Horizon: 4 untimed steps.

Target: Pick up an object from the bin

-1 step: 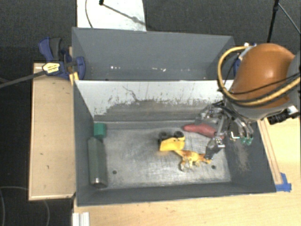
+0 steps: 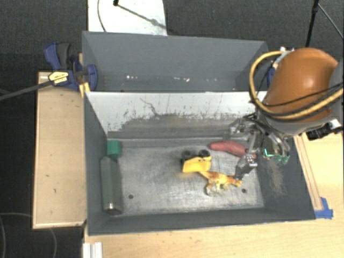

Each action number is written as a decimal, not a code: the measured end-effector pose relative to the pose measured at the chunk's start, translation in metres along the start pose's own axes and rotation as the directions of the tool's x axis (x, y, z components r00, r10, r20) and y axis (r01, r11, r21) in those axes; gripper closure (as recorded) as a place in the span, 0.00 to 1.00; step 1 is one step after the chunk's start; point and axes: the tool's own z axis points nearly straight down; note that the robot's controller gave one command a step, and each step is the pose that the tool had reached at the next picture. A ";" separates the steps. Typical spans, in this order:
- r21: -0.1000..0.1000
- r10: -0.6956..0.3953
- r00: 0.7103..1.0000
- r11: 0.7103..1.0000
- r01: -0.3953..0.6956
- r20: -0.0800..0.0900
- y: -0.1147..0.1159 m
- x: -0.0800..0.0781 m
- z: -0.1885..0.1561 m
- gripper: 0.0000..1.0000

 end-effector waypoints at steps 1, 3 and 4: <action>-0.001 0.023 1.000 1.000 -0.023 0.009 -0.010 -0.012 0.043 0.00; 0.002 -0.172 0.985 0.985 0.172 0.012 0.016 0.018 0.156 1.00; 0.000 -0.164 0.986 0.986 0.164 -0.001 0.015 0.025 0.044 1.00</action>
Offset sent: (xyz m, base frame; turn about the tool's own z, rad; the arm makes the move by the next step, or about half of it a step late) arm -0.0225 0.0163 -0.1611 -0.1729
